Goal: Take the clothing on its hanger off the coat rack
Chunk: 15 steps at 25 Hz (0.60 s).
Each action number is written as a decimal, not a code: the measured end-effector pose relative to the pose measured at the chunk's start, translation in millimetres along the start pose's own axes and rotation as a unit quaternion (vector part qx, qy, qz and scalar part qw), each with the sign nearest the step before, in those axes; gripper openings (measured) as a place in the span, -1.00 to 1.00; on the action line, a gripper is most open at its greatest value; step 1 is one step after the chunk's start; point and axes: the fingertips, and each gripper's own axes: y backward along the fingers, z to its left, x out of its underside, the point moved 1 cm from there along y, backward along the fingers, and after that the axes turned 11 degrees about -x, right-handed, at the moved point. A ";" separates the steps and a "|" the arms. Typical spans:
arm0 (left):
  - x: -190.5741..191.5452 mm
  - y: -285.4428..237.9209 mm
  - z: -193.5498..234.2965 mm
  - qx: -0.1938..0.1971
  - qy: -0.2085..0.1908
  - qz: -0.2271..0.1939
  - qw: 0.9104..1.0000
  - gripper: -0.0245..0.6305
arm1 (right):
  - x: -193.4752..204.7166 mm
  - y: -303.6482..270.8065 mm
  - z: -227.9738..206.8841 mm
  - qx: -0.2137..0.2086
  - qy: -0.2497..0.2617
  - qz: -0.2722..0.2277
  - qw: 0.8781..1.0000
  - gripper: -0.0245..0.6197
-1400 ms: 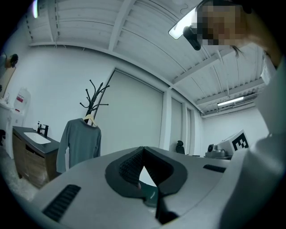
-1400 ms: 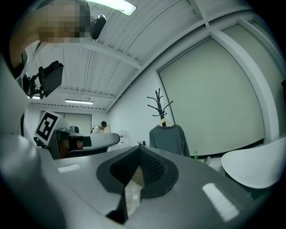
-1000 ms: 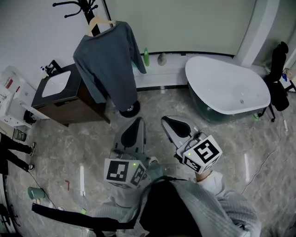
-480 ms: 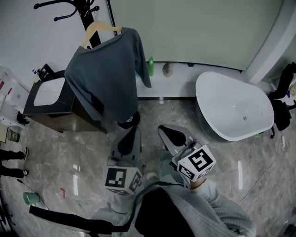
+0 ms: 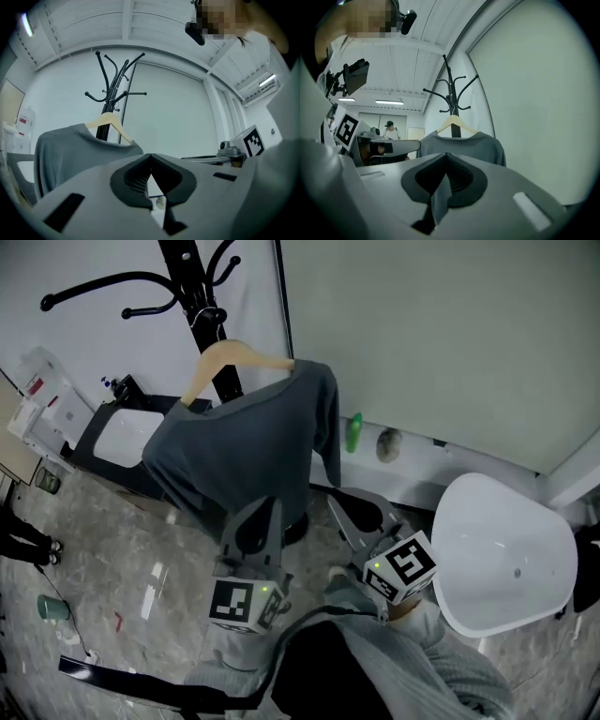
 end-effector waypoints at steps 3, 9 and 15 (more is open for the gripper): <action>-11.5 -40.8 6.7 -0.050 -0.006 -0.015 0.999 -0.91 | -18.1 -23.7 -39.8 -0.050 0.026 0.003 0.998 -0.92; -9.9 -73.9 29.0 -0.136 -0.019 -0.017 0.990 -0.91 | -38.8 -67.4 -85.1 -0.116 0.046 -0.016 0.992 -0.92; -12.6 -78.4 77.8 -0.197 -0.045 -0.034 0.979 -0.91 | -31.7 -121.4 -97.1 -0.146 0.068 -0.028 0.987 -0.92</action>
